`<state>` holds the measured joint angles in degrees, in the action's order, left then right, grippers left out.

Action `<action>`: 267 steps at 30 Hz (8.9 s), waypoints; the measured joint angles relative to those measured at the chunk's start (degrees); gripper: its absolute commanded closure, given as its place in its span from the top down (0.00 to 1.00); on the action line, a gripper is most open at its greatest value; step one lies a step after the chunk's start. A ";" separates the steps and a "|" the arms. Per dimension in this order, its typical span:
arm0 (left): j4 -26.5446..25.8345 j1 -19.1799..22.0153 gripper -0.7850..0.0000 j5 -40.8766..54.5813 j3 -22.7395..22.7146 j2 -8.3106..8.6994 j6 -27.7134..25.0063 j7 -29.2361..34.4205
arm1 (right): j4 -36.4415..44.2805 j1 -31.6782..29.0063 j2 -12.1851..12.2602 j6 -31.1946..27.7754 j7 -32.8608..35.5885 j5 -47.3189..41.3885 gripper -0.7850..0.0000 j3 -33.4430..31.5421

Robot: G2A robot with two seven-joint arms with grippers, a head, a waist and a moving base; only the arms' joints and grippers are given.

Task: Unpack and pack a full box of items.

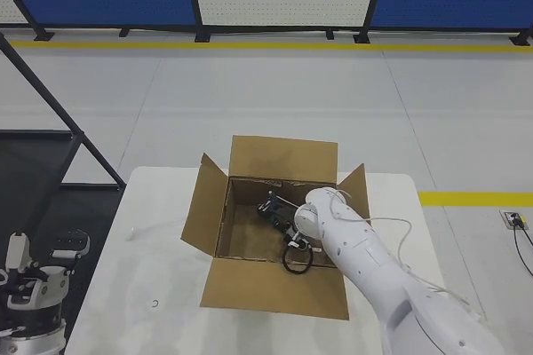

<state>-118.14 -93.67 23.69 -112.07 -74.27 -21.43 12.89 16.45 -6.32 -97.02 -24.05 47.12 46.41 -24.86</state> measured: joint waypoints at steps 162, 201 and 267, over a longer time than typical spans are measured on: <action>-1.70 2.98 1.00 -12.39 10.62 -1.41 1.82 -16.61 | 82.38 -66.55 33.28 5.65 -14.72 -0.20 1.00 -71.73; -1.62 2.85 1.00 -12.31 10.26 -1.41 2.11 -16.80 | 40.68 -31.78 27.59 1.50 -9.87 -25.02 0.00 -44.95; -1.62 2.85 1.00 -12.31 10.26 -1.41 2.11 -16.80 | 73.72 -54.37 35.73 10.45 15.74 17.64 0.83 -57.60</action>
<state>-119.76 -90.82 11.39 -101.81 -75.68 -19.31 -3.91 90.17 -60.70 -61.29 -13.60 62.86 64.05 -82.46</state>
